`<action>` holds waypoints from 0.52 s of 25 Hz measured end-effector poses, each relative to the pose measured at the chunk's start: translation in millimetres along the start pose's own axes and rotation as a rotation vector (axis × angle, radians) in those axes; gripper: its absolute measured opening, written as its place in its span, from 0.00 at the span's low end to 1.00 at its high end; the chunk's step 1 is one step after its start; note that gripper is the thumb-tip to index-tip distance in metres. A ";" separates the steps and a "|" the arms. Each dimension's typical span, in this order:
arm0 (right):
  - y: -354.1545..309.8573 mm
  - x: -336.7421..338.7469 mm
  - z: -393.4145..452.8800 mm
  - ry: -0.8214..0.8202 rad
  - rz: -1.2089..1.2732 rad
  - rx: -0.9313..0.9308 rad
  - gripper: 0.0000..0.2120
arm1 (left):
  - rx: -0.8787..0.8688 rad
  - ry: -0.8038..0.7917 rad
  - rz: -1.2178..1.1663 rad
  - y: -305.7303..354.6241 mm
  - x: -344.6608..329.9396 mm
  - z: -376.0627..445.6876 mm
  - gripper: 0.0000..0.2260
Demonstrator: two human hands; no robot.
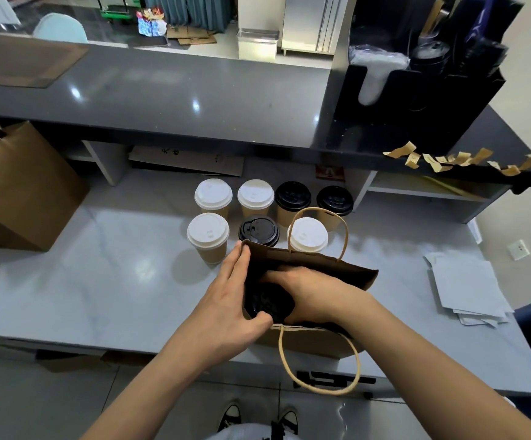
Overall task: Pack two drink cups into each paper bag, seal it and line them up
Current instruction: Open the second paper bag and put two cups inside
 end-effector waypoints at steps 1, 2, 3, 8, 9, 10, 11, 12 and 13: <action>-0.6 -0.3 -1.3 0.006 0.008 0.007 0.32 | 0.001 0.004 0.002 -1.1 -0.5 1.3 0.47; -2.2 0.3 -2.8 0.011 0.021 0.014 0.34 | 0.004 0.010 0.003 -2.5 -0.7 2.2 0.47; -4.2 2.3 -4.8 0.018 0.037 0.018 0.35 | 0.006 0.013 0.005 -4.1 -0.9 3.0 0.47; 4.2 30.7 -27.8 0.134 0.101 -0.054 0.34 | 0.017 0.013 0.010 -8.9 -2.8 7.3 0.48; 7.3 37.6 -34.5 0.159 0.100 -0.072 0.31 | 0.016 0.012 0.008 -8.9 -3.1 8.1 0.48; 10.2 43.9 -41.4 0.186 0.096 -0.090 0.28 | 0.012 0.012 0.006 -8.7 -3.5 9.2 0.48; 12.7 49.6 -48.7 0.214 0.098 -0.108 0.25 | 0.009 0.015 0.002 -8.5 -3.6 10.2 0.48; 15.4 54.4 -56.2 0.238 0.115 -0.124 0.23 | 0.009 0.019 -0.002 -8.2 -3.6 10.9 0.48; 18.3 58.7 -64.0 0.260 0.149 -0.139 0.20 | 0.012 0.025 -0.006 -7.9 -3.2 11.5 0.48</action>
Point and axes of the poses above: each hand's wrist, its own z-axis towards the middle knuckle, its own x-axis out of the back of the hand, y = z × x, the point moved 3 cm from there along z, towards the middle knuckle, and after that the axes turned 7 degrees about -z, right-handed, at the moved point
